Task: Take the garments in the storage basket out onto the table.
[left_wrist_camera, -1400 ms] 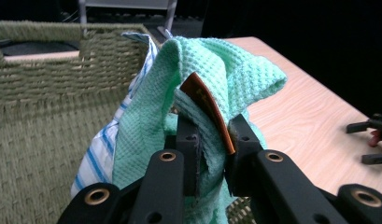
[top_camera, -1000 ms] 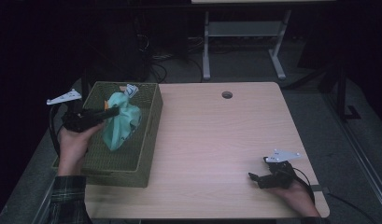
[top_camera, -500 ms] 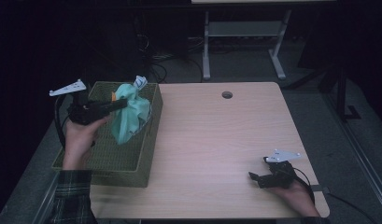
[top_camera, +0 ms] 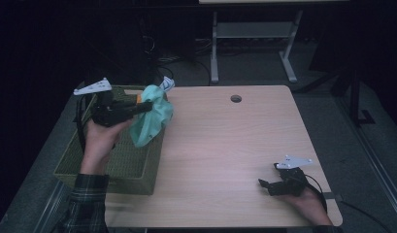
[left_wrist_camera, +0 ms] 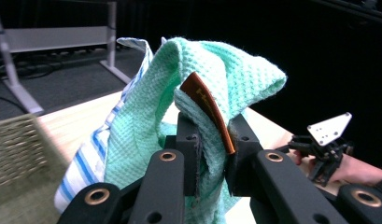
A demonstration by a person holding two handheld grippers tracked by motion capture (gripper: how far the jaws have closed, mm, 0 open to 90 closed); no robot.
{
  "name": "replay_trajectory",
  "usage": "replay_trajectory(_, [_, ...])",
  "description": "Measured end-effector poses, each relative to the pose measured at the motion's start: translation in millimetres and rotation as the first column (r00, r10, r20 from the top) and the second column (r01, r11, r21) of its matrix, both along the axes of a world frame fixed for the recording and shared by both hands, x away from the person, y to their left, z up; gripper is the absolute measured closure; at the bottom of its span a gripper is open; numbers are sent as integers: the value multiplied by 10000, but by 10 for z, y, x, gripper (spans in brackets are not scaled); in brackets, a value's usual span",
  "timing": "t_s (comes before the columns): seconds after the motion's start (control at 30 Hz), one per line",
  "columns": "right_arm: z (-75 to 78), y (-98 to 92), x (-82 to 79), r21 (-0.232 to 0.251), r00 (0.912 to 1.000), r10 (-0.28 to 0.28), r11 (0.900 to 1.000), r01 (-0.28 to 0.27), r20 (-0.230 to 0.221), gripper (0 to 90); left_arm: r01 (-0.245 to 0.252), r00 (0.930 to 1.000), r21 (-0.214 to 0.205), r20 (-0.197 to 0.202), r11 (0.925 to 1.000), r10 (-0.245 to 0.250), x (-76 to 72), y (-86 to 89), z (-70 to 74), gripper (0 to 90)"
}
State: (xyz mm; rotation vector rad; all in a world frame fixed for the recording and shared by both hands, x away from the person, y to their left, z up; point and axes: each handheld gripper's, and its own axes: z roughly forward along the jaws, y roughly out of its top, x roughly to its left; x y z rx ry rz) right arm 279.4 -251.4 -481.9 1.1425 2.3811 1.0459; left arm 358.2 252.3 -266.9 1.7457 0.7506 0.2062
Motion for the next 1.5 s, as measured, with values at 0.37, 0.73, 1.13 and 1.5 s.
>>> replay_trajectory(0.37, [0,0,-1,0,10000,3,10000,-3,-12,126,802,9967,39,146,9968,-803,13,-388,14,782])
replay_trajectory(0.73, [0,1,-1,3,10000,0,10000,0,-16,125,1404,9891,239,418,9898,-1413,-29,-730,8,784])
replay_trajectory(1.13, [1,4,-3,19,10000,-8,10000,8,-42,121,1962,9799,360,306,9799,-1974,-17,-1125,-184,783])
replay_trajectory(1.5, [1,8,-5,3,10000,27,10000,-27,-46,113,2528,9672,390,167,9667,-2536,-76,-1417,-436,783])
